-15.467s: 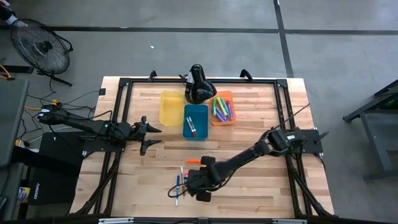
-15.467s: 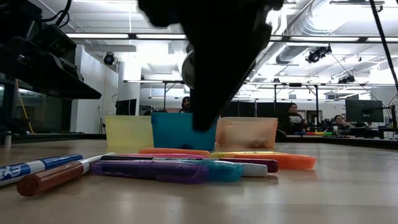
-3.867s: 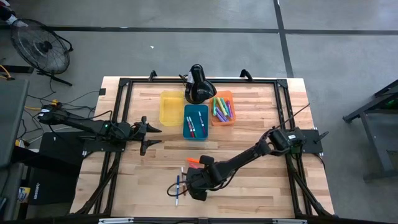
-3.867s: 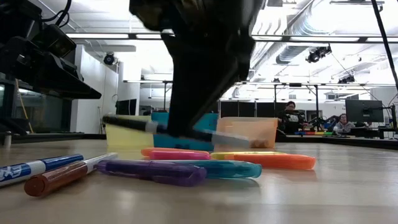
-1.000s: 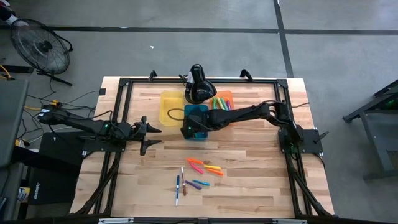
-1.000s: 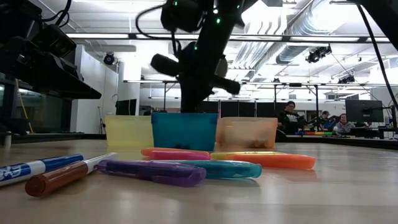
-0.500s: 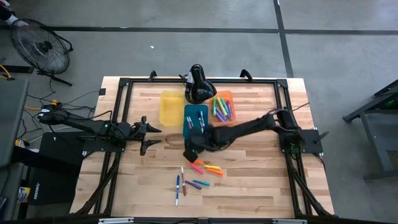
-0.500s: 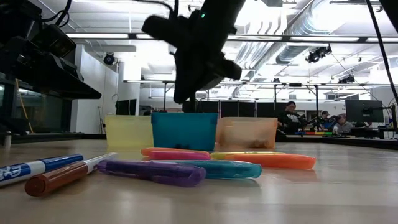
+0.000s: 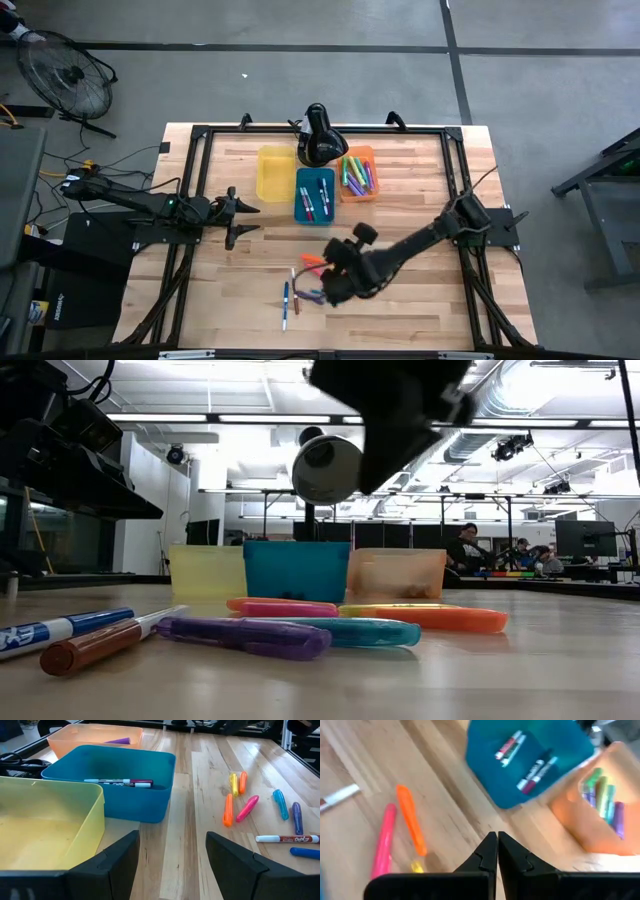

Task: Pick & Place Markers
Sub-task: Put the blue dry erase marker into the blue bin

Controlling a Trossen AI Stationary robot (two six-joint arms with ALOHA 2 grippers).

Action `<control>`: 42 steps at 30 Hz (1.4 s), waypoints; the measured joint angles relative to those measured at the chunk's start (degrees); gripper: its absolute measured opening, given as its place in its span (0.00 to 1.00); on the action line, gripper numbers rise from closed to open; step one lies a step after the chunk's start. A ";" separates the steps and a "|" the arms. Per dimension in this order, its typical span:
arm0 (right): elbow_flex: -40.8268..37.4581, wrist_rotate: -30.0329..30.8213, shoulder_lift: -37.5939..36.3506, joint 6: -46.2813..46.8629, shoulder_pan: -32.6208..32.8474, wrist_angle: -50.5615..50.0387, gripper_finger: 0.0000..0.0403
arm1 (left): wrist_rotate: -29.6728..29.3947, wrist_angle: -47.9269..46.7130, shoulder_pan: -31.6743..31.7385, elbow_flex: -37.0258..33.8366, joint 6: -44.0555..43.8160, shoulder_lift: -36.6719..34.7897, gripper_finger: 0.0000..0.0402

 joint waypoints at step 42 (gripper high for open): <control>-37.02 7.74 -14.82 -23.33 3.44 58.11 0.01 | 4.58 10.95 0.01 -0.02 -3.73 0.00 0.56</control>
